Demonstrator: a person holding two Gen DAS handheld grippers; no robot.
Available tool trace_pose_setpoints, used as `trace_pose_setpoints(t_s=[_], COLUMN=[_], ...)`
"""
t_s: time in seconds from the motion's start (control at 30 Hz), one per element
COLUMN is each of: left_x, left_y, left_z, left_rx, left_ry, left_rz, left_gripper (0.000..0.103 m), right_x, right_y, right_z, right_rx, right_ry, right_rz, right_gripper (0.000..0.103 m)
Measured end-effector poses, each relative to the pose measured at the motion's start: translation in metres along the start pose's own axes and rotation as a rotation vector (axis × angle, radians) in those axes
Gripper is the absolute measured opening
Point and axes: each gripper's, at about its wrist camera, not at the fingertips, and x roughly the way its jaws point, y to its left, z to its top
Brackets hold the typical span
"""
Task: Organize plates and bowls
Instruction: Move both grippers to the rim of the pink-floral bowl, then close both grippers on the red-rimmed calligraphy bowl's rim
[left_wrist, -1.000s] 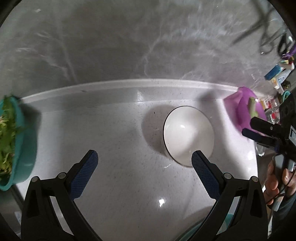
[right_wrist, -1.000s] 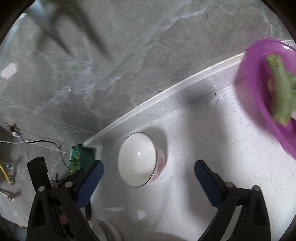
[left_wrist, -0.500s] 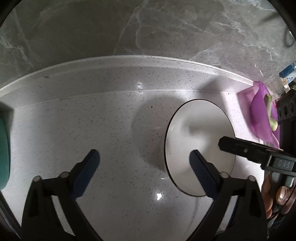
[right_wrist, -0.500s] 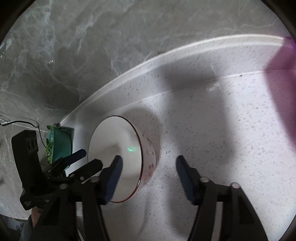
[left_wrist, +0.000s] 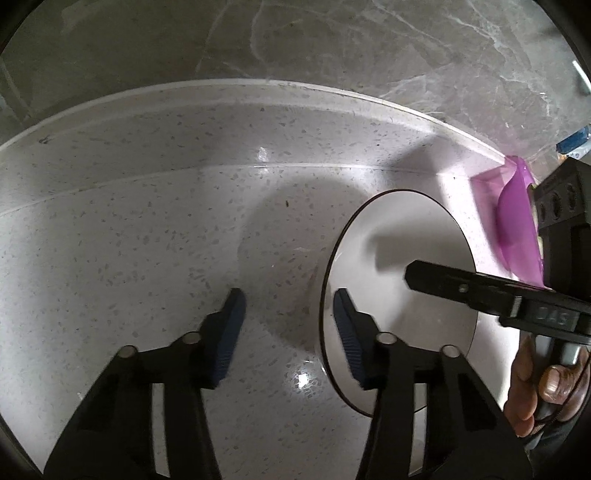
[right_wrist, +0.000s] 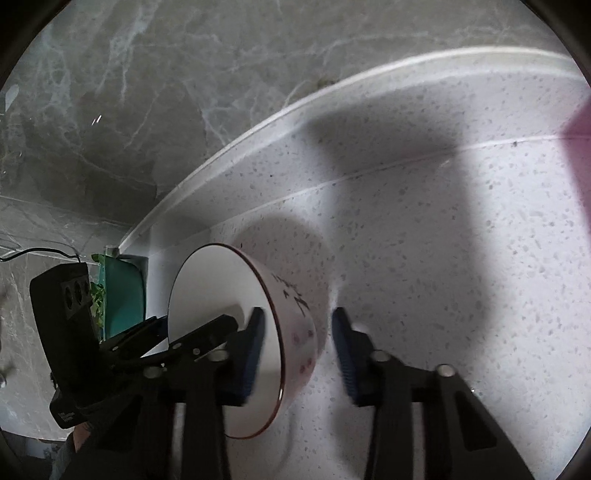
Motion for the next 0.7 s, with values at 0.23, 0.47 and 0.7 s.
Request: trace_pose_setpoints(t_s=[0.23,0.47,0.7], left_x=[0.010,0.015,0.012], left_y=[-0.020,-0.029,-0.030], left_z=[0.002,0.005,0.003], left_rx=[0.037,0.036,0.025], left_ry=[0.028,0.022,0.024], left_rz=[-0.053,-0.046,-0.045], left_gripper=[0.015,0.015,0.015], right_x=[0.008,0.008,0.007], right_y=[0.002,0.002,0.008], right_z=[0.000,-0.001,0.000], right_rx=[0.002,0.011,0.010], right_ry=[0.019,0.025,0.025], right_rz=[0.009,0.011,0.009], right_gripper=[0.020,0.020,0.020])
